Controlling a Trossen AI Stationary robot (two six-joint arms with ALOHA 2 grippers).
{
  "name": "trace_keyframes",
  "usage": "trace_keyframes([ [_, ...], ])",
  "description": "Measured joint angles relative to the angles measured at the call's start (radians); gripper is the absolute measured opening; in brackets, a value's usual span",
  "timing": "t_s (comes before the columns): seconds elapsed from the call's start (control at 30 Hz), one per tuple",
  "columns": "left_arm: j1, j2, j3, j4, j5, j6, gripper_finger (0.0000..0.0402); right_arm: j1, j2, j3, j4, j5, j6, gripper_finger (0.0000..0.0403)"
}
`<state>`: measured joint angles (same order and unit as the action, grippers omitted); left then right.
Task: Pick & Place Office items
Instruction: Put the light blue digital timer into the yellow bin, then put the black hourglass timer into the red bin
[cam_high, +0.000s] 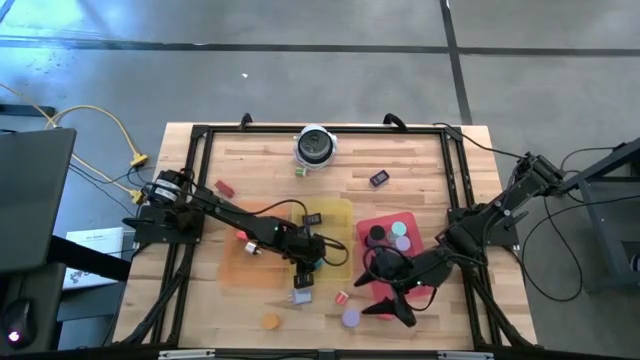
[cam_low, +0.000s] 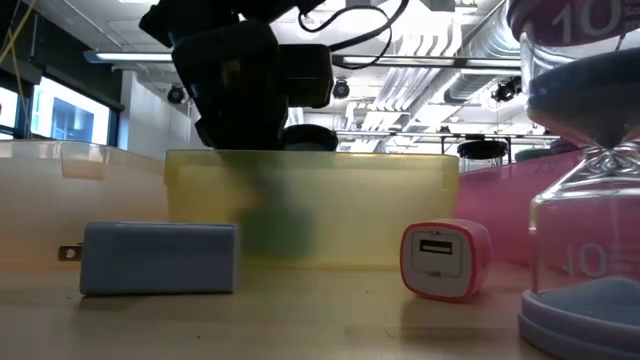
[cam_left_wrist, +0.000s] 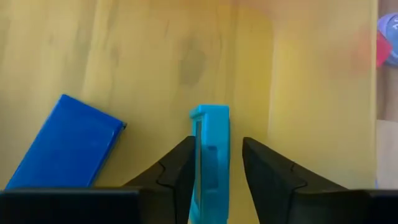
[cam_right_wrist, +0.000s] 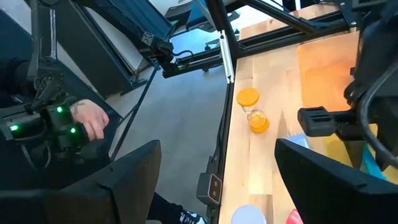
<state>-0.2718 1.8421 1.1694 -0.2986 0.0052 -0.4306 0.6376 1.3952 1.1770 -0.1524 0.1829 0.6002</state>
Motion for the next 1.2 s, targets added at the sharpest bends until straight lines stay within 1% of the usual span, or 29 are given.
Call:
trace_keyframes([
  [0.13, 0.0, -0.002, 0.0, -0.004, 0.031, -0.033, 0.0136, 0.001, 0.0, 0.0, 0.0, -0.001, 0.001, 0.0304],
  [0.33, 0.0, -0.003, 0.009, -0.008, 0.033, -0.041, 0.0154, 0.0, 0.0, 0.0, 0.003, 0.0, 0.005, 0.0304],
  [0.83, 0.003, -0.004, 0.042, -0.026, 0.032, -0.075, 0.0223, -0.005, 0.0, 0.0, 0.014, -0.011, 0.009, 0.0304],
  [0.93, 0.011, -0.013, 0.046, -0.071, 0.04, -0.124, 0.0227, -0.005, 0.0, 0.0, 0.014, -0.011, 0.009, 0.0304],
  [1.07, 0.032, -0.045, 0.054, -0.134, 0.088, -0.126, 0.0227, -0.005, 0.0, 0.0, 0.017, -0.011, 0.009, 0.0304],
  [1.2, 0.056, -0.096, 0.055, -0.175, 0.107, -0.127, 0.0227, -0.006, 0.0, 0.0, 0.026, -0.01, 0.009, 0.0304],
])
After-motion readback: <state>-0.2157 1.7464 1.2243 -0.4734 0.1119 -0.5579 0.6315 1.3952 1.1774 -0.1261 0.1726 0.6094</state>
